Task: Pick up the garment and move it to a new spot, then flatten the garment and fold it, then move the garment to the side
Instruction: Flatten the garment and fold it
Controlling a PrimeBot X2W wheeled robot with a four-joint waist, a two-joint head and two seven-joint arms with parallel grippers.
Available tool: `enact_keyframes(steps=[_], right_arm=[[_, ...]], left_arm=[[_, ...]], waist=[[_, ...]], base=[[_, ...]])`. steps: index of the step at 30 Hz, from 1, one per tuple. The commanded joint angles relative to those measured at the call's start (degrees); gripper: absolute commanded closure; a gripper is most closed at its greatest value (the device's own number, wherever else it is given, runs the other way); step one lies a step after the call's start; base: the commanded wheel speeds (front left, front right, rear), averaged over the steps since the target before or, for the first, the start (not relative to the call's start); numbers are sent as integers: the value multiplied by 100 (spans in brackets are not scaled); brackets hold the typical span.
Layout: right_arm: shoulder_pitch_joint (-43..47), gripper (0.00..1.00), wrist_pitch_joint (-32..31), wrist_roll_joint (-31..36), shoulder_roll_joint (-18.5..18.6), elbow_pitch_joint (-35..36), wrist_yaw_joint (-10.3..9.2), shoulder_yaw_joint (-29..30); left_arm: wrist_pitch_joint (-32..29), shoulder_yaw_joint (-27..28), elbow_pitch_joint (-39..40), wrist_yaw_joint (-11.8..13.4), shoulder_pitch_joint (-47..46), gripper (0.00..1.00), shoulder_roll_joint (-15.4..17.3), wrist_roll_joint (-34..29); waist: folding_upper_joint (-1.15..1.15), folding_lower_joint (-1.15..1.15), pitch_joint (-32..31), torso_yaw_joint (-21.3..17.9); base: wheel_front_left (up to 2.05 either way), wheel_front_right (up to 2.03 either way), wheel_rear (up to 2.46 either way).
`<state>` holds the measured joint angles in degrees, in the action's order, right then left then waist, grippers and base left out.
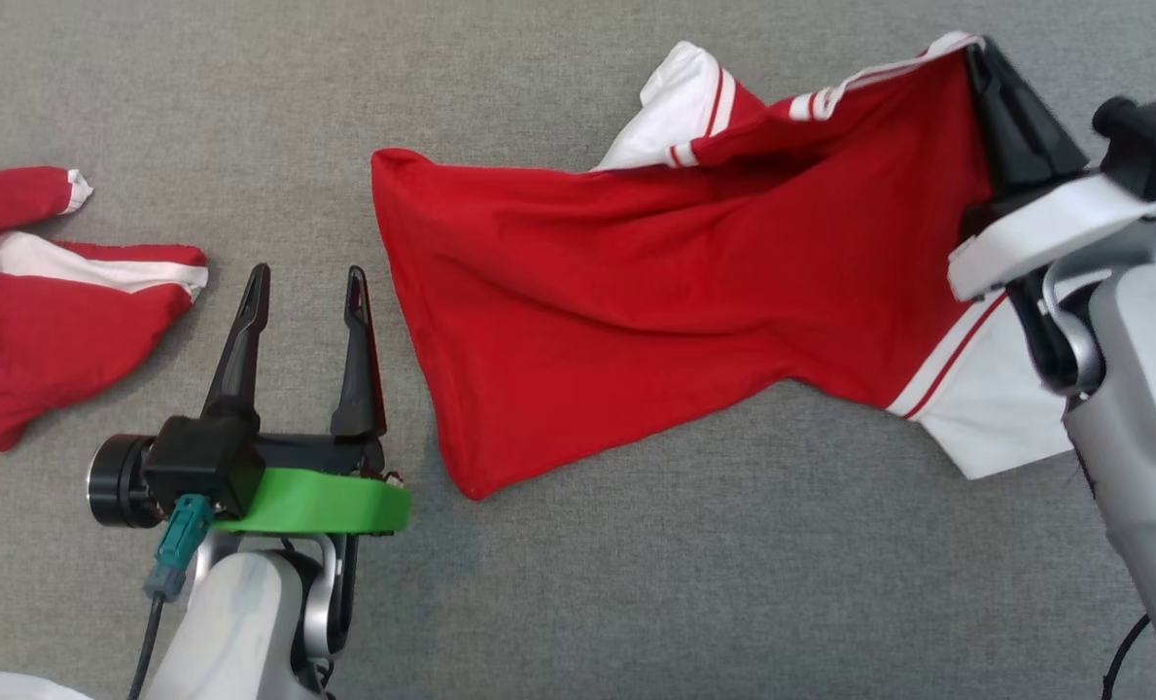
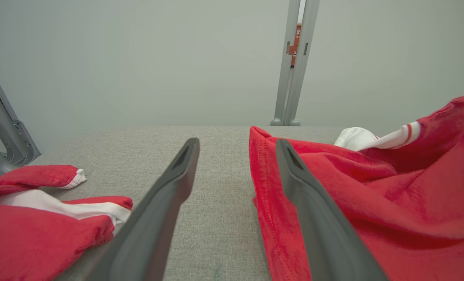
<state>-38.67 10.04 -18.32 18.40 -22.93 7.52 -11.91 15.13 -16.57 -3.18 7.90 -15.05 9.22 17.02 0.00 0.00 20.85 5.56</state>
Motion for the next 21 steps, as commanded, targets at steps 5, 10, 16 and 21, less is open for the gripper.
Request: enact_keyframes(steps=[5, 10, 16, 21], right_arm=[[-859, 100, 134, -271, 165, -820, -6, -8], [-1264, 0, 329, -306, 185, -1476, -6, -192], [-806, 0, 518, -249, 117, -1308, -6, -118], [206, 0, 516, -138, -27, -150, -6, 350]], left_arm=[[2, -15, -38, -126, -277, 0, -131, -139], [2, 5, -121, -216, -349, 0, -240, -193], [2, 128, -228, -248, -164, 0, -299, -245], [2, 267, -291, -268, 9, 0, -248, -270]], waist=[[0, 0, 378, 324], [0, 0, 411, 383], [0, 0, 149, 253], [0, 0, -159, 21]], base=[[0, 0, 0], [0, 0, 0], [0, 0, 0], [0, 0, 0]])
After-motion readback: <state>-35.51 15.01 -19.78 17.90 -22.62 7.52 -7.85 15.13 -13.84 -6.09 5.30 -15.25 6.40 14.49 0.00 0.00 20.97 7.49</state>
